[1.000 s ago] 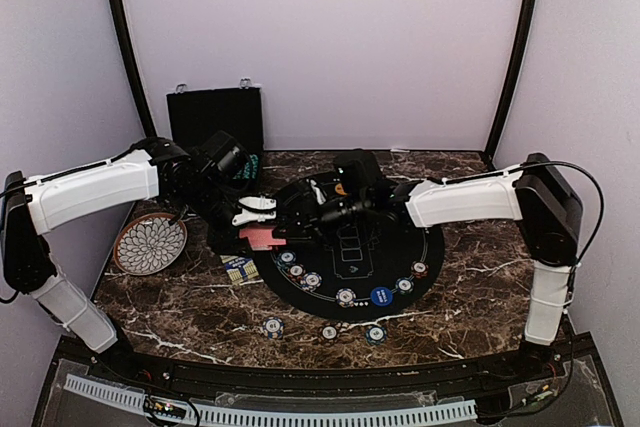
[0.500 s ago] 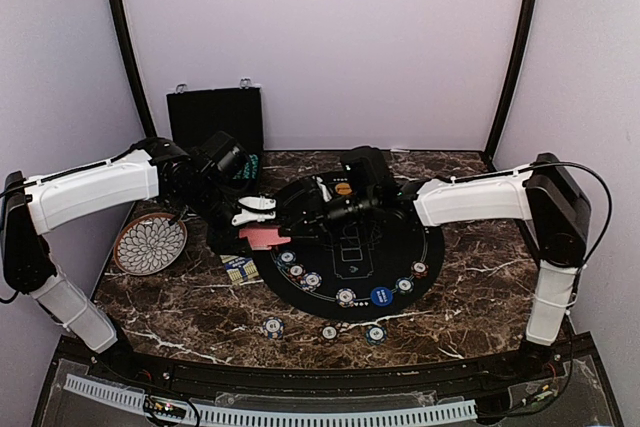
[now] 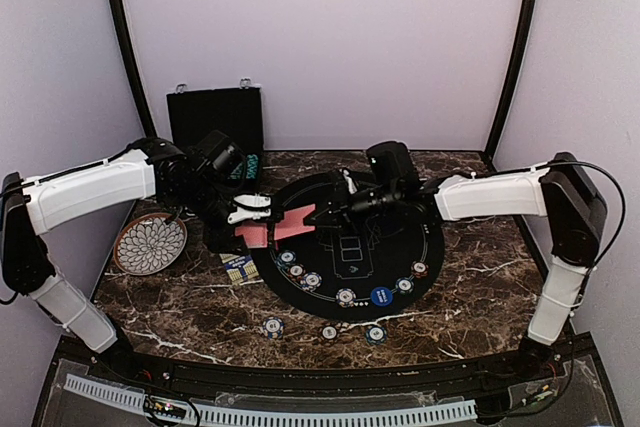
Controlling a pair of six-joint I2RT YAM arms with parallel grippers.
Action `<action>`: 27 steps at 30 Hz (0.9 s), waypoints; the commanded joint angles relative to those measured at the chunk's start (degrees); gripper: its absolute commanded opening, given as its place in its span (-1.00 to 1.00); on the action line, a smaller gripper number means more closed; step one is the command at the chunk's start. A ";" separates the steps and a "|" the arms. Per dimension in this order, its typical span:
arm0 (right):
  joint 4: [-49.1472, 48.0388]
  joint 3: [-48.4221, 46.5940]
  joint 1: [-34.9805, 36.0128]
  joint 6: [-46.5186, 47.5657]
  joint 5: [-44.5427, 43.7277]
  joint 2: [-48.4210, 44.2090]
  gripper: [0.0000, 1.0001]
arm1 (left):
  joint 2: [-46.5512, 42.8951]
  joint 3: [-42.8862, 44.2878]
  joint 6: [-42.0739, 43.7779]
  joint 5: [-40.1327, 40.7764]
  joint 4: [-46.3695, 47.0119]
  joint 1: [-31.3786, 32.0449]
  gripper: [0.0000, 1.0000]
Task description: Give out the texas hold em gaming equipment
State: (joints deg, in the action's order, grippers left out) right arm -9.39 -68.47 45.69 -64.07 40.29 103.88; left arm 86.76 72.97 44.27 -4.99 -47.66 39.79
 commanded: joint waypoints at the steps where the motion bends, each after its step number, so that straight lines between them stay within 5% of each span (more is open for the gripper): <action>1: -0.30 0.46 -2.10 1.74 0.67 -2.23 -1.00 | -3.27 -0.37 -0.19 -0.10 -0.52 -0.63 -0.39; 15: 7.32 -11.05 -5.59 8.74 -1.88 10.30 -1.00 | -3.37 0.50 -0.62 -0.25 -1.64 -0.75 -0.42; 27: 3.15 -22.67 -5.94 5.24 -4.46 23.99 -1.00 | -3.37 0.29 -0.67 -0.36 -2.12 -0.75 -0.44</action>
State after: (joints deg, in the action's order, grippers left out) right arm -3.09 -87.85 40.12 -57.43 37.41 125.47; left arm 85.65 72.97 44.07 -5.02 -48.53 39.35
